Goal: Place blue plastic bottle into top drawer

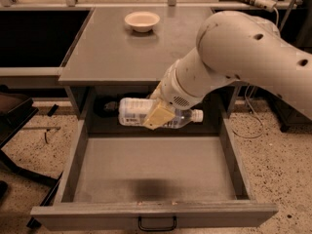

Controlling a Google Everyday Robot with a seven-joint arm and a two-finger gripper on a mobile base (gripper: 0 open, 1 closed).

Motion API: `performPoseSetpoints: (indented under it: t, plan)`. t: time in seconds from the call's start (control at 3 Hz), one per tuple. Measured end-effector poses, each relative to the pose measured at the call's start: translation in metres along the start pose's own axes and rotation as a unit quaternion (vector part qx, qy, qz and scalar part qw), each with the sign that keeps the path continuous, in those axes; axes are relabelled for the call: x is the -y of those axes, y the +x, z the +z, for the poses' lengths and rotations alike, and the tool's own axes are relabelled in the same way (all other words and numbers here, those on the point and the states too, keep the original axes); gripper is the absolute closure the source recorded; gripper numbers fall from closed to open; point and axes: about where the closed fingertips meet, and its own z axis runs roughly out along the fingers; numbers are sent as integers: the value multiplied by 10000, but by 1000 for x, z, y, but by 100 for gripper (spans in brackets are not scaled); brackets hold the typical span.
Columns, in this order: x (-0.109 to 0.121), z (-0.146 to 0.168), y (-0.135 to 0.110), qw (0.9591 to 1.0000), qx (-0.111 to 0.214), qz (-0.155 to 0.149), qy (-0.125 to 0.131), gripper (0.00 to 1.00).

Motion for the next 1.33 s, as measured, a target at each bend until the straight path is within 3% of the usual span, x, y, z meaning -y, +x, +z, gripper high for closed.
performPoseSetpoints:
  t: [0.33, 0.67, 1.0, 1.33]
  plan:
    - [3, 20, 11, 9995, 136, 231, 141, 100]
    - [-7, 84, 48, 9968, 155, 766, 187, 100]
    - [-16, 138, 70, 9916, 247, 1234, 313, 100]
    - [-20, 175, 75, 9882, 370, 1430, 413, 100]
